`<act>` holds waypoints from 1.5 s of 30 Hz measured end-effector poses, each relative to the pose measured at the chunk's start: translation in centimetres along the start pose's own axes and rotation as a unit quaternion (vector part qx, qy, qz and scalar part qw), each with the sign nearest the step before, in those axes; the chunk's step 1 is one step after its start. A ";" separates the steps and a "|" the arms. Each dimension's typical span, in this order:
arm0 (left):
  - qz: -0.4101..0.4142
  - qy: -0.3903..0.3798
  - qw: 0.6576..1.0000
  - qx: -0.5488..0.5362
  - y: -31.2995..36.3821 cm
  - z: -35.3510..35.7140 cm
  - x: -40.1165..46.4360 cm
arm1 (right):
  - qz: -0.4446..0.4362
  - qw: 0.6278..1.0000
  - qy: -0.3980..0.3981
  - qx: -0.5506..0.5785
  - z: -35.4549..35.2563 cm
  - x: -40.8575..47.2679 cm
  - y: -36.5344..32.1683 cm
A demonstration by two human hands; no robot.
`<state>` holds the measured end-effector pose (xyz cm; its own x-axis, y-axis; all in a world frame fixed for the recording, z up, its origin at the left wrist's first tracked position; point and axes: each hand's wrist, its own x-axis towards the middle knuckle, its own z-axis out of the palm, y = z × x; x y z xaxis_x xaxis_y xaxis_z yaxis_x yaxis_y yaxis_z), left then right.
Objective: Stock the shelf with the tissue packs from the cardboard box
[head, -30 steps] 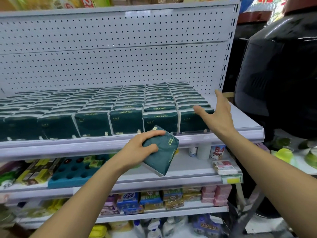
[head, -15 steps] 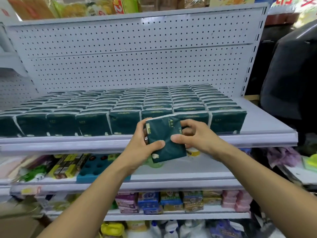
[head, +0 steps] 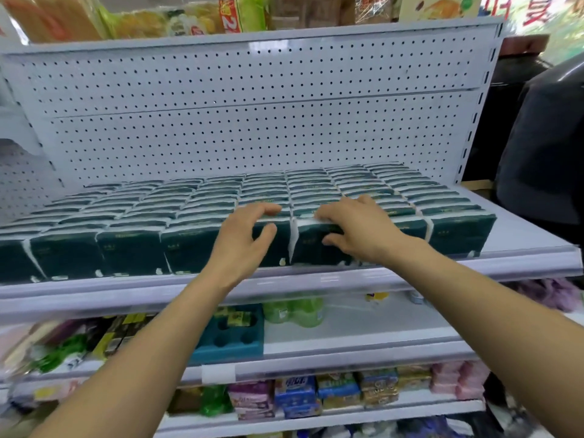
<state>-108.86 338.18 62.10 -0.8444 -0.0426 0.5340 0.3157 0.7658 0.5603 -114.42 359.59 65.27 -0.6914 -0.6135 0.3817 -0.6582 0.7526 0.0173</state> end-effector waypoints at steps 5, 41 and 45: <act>0.086 -0.046 0.989 0.113 -1.6 1.3 1.0 | 0.006 0.994 -0.003 -0.107 1.5 1.6 -0.6; 0.207 0.015 0.957 0.203 -0.5 4.2 -7.5 | 0.132 0.965 0.224 -0.038 6.2 -12.6 -4.1; 0.201 -0.050 0.961 0.185 0.0 7.1 -11.6 | 0.170 0.969 0.173 -0.040 8.6 -18.5 -4.2</act>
<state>-102.11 343.27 51.38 -0.7296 0.3526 0.5860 0.4651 0.8840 0.0472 -101.38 365.71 50.19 -0.7141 -0.2196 0.6647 -0.3744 0.9221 -0.0977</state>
